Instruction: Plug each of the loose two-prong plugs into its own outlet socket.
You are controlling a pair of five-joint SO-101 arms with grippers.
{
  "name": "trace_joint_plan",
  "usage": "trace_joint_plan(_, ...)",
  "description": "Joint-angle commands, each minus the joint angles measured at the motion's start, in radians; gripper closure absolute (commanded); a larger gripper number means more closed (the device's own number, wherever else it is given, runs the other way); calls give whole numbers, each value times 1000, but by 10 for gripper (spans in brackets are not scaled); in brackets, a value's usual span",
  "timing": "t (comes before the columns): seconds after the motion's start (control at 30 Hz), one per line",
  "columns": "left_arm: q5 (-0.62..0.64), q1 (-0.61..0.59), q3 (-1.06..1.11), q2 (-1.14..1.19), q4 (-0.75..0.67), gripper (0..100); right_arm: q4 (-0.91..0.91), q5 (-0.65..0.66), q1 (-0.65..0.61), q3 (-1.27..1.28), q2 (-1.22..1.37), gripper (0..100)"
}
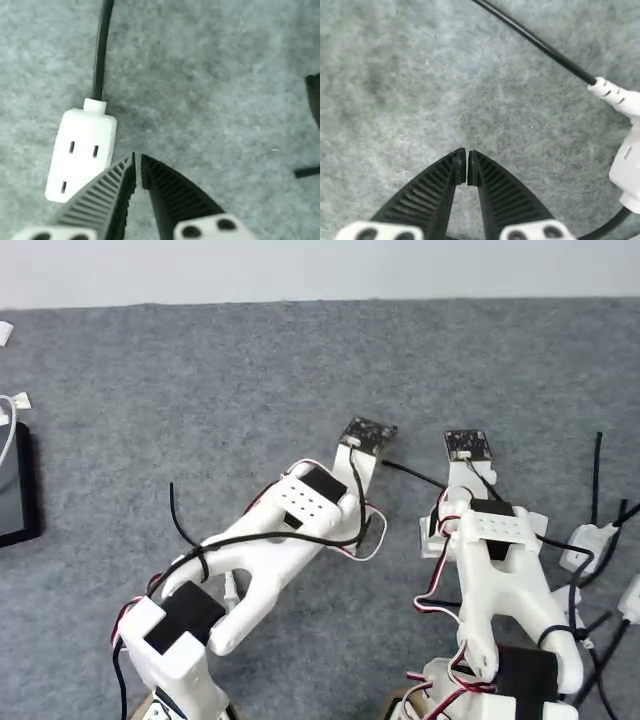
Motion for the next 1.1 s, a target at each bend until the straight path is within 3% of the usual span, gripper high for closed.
trace_joint_plan(0.0, -8, -18, -58, -8, 9, 988, -12, 18, -8, -58, 2, 983)
trace_joint_plan(0.17, -18, -77, -62, -121, 40, 987, -10, 31, -10, -58, 2, 983)
trace_joint_plan(0.33, -233, -89, 10, -311, 133, 945, -10, 31, -10, -58, 2, 983)
trace_joint_plan(0.53, -482, -181, 194, -258, -75, 786, -12, 31, -15, -57, 2, 986)
trace_joint_plan(0.63, -583, -253, 180, -192, -103, 751, -13, 31, -21, -57, 2, 987)
trace_joint_plan(1.07, -591, -255, 77, -34, -101, 754, -15, 32, -21, -57, 2, 984)
